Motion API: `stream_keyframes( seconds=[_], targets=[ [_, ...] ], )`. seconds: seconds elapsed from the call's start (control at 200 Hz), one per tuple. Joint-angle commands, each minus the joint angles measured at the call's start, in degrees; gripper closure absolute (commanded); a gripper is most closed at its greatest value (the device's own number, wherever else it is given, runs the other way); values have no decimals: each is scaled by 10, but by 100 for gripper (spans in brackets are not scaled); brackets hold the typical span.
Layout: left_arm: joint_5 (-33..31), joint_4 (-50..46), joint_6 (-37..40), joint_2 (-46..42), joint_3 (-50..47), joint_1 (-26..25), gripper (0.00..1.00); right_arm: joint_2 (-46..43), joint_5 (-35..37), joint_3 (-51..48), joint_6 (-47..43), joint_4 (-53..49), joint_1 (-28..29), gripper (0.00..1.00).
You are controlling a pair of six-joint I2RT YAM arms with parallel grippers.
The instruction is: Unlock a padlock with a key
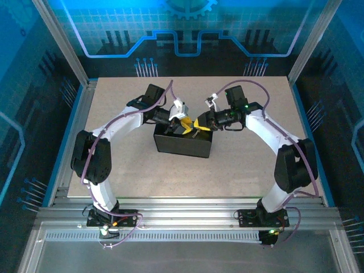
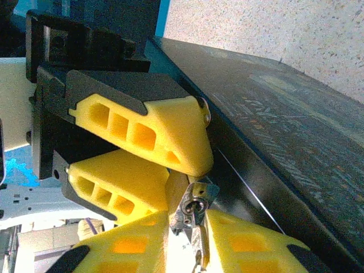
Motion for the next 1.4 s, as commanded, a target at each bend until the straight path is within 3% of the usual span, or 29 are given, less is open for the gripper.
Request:
stream_keyframes(
  seconds=[0.0, 0.135, 0.32, 0.57, 0.865, 1.166, 1.396],
  targets=[
    [-27, 64, -1, -1, 2, 2, 100, -25, -75, -17, 6, -38, 6, 74],
    [-28, 63, -1, -3, 2, 4, 100, -27, -64, -15, -13, -66, -1, 74],
    [-33, 64, -2, -4, 0, 8, 100, -35, -61, -26, -21, -77, -16, 82],
    [-26, 69, -9, -6, 1, 7, 100, -39, -84, -37, 14, -22, -11, 87],
    [-15, 73, -15, -1, 6, 2, 100, -38, -105, -42, 58, 40, 6, 99],
    [2, 62, -3, 6, 20, -11, 100, -24, -124, -33, 110, 92, 34, 100],
    [8, 81, -7, 5, 21, -12, 100, -22, -149, -4, 131, 78, 47, 100]
  ],
)
